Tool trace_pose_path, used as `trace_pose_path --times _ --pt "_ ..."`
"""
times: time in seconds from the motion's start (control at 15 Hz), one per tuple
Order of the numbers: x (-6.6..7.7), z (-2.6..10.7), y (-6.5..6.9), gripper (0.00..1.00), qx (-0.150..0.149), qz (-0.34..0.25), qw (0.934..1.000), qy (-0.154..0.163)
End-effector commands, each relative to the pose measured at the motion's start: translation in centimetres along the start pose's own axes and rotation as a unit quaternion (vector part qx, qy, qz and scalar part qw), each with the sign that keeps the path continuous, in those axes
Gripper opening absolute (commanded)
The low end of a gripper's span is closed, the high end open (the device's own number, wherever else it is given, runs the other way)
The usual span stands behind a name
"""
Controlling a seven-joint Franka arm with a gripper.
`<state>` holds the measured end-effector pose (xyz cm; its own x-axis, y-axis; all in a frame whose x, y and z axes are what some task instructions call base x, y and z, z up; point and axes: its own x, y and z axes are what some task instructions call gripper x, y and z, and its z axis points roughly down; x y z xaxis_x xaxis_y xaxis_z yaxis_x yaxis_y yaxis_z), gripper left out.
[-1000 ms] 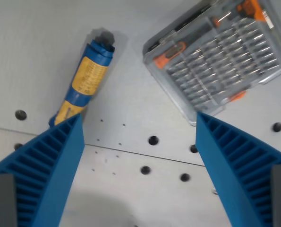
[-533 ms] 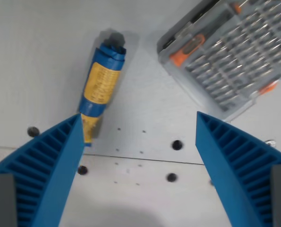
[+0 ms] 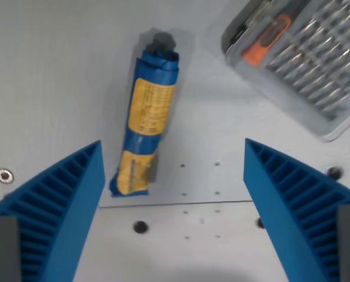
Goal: Move above the blue bag
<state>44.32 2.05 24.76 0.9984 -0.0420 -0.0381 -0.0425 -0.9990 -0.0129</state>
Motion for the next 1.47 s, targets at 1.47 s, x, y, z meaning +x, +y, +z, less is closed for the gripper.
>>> trace_pose_path --times 1.47 --pt "-3.6 10.7 -3.4 1.00 0.024 0.147 0.9880 0.041"
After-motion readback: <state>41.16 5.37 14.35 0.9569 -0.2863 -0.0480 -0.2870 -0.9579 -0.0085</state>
